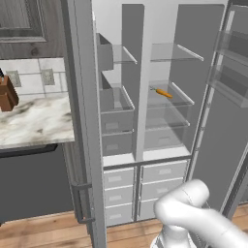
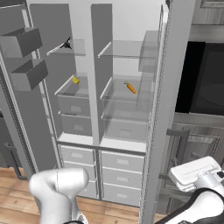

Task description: There's a fish in the fridge that needs to be moved to the freezer for freezing. Pick up the fish from the fridge, place it on any shelf in the freezer, and close the fridge and freezer doors when done.

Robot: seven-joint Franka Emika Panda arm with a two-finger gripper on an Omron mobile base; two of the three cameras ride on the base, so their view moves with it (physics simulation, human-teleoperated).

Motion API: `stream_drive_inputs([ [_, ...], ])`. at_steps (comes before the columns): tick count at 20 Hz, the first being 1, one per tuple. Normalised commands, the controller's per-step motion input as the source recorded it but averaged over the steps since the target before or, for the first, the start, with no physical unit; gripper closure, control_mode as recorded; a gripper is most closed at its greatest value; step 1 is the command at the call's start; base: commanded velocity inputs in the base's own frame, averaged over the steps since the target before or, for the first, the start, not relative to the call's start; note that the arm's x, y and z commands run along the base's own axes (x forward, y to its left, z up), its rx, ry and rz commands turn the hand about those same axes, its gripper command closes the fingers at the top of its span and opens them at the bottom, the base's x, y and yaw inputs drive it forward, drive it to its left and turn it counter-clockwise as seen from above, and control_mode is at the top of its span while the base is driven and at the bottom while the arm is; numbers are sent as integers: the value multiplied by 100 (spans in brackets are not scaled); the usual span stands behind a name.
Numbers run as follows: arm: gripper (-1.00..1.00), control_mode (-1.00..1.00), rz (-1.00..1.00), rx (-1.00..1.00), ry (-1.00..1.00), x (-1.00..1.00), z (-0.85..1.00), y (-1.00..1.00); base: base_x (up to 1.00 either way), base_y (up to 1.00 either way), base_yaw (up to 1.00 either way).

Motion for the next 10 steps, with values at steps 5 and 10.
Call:
stream_drive_inputs([
  [5, -100, -100, 6, 0, 2, 35, -46, -43, 0, 0, 0],
  [10, -100, -100, 7, 0, 0, 18, -36, -3, 0, 0, 0],
])
